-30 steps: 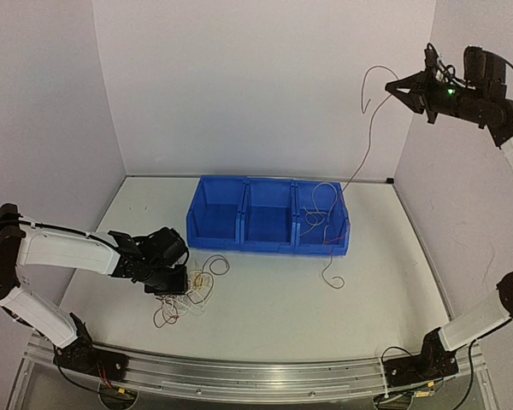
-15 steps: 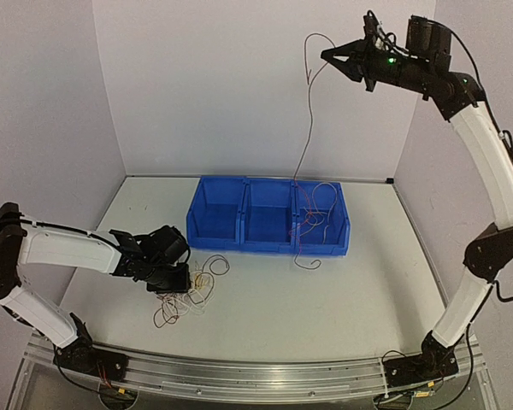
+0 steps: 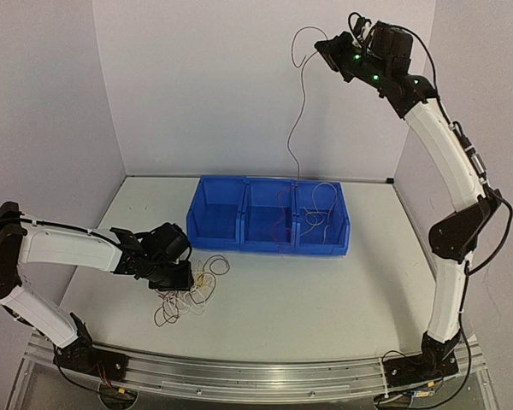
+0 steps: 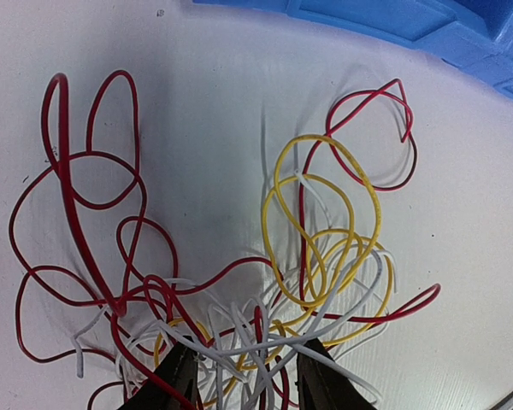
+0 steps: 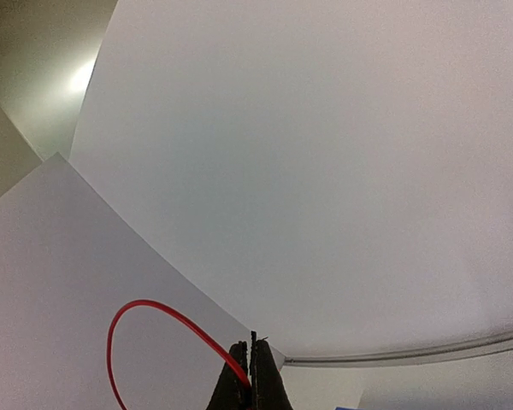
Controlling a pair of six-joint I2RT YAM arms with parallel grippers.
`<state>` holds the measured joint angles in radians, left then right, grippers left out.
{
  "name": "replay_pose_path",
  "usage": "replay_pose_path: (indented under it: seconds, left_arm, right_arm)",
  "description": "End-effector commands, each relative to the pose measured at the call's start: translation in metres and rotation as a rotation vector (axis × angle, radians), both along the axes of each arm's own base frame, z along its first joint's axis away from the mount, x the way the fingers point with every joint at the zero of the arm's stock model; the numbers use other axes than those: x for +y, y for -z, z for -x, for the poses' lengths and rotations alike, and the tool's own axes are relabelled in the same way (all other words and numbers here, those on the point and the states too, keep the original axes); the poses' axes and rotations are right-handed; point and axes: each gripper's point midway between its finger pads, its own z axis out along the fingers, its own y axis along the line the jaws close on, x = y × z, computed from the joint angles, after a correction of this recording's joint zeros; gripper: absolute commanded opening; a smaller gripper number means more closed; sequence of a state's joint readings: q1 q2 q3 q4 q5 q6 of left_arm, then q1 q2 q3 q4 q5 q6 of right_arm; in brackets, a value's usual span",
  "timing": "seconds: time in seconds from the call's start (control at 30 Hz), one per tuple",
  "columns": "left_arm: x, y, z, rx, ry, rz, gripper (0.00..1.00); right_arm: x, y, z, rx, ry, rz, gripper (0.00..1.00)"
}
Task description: Untangle the cables
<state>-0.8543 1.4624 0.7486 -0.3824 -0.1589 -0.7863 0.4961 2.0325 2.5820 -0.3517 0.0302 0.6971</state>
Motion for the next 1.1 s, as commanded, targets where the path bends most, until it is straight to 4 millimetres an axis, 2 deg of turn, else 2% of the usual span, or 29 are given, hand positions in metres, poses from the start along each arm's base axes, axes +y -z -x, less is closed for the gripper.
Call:
replay_pose_path:
  seconds: [0.0,0.13,0.23,0.3,0.5,0.63,0.77,0.87,1.0,1.07]
  left_arm:
    - [-0.007,-0.01,-0.009,-0.035,0.0,0.031,0.39]
    - [-0.004,-0.013,-0.008,-0.049,-0.007,0.037,0.4]
    - [-0.002,-0.017,-0.007,-0.06,-0.013,0.05,0.4]
    - [-0.001,-0.018,-0.007,-0.064,-0.013,0.055,0.4]
    - [-0.003,-0.017,-0.005,-0.057,-0.007,0.063,0.41]
    - [-0.005,-0.013,-0.005,-0.045,-0.001,0.064,0.41]
    - [-0.009,-0.01,-0.005,-0.035,0.004,0.065,0.41]
    - [-0.01,-0.009,-0.005,-0.029,0.003,0.066,0.41]
    - [-0.01,-0.01,-0.005,-0.029,0.0,0.07,0.41]
    - [-0.009,-0.011,-0.005,-0.028,-0.002,0.068,0.4]
  right_arm:
    - [-0.009,-0.025,-0.019,-0.11,0.16,-0.142,0.0]
    - [0.01,0.003,-0.039,-0.084,0.154,-0.111,0.0]
    - [0.02,0.034,-0.05,-0.029,0.141,-0.057,0.0]
    - [0.029,0.054,-0.05,0.009,0.107,-0.019,0.0]
    - [0.061,0.13,-0.027,0.116,0.026,0.186,0.0]
    - [0.072,0.186,-0.014,0.201,0.015,0.295,0.0]
    - [0.073,0.231,-0.012,0.273,0.05,0.37,0.0]
    - [0.063,0.257,-0.012,0.306,0.162,0.457,0.0]
    - [0.046,0.279,-0.012,0.317,0.316,0.579,0.0]
    - [0.038,0.283,-0.011,0.313,0.39,0.636,0.0]
